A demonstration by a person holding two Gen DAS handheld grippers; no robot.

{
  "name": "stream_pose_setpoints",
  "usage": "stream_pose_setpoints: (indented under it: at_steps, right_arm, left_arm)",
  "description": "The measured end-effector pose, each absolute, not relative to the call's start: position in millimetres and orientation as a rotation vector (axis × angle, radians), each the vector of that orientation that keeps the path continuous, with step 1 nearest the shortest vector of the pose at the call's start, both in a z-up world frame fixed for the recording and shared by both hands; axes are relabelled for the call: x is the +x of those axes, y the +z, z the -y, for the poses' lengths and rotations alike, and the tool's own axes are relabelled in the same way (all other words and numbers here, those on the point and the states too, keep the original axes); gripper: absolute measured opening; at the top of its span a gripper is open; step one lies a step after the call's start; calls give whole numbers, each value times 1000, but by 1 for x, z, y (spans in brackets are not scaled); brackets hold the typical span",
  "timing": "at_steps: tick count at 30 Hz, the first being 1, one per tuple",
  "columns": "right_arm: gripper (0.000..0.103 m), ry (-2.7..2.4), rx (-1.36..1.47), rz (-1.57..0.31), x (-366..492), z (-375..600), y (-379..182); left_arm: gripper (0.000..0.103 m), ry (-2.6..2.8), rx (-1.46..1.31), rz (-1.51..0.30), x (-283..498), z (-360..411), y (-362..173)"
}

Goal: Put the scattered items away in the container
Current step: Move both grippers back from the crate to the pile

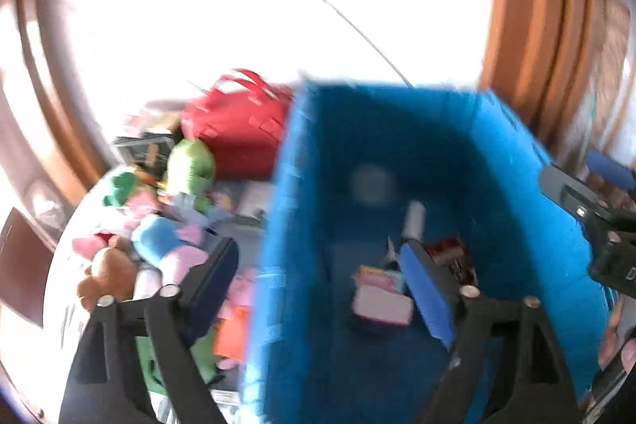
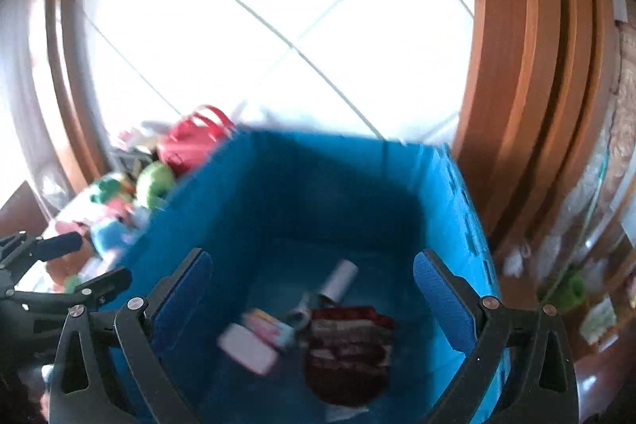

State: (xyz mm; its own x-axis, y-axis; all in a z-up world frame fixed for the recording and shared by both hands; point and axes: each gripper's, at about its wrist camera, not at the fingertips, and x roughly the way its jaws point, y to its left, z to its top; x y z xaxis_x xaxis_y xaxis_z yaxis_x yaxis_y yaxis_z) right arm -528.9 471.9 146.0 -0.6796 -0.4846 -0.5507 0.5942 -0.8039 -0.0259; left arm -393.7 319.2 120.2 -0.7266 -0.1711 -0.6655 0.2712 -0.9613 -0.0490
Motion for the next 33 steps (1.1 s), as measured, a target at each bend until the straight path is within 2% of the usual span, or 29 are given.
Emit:
stream_pose_setpoints:
  at_steps: [9, 15, 24, 33]
  right_arm:
    - [103, -2303, 509, -193, -397, -411, 174]
    - [103, -2257, 398, -148, -301, -337, 167]
    - [103, -2188, 640, -184, -234, -237, 81]
    - [103, -2154, 894, -290, -247, -218, -24]
  left_arm:
    - [87, -2661, 772, -300, -271, -203, 127]
    - [87, -2612, 727, -292, -191, -106, 103]
    - [87, -2605, 914, -307, -139, -15, 12]
    - [87, -2493, 1026, -352, -142, 20, -76]
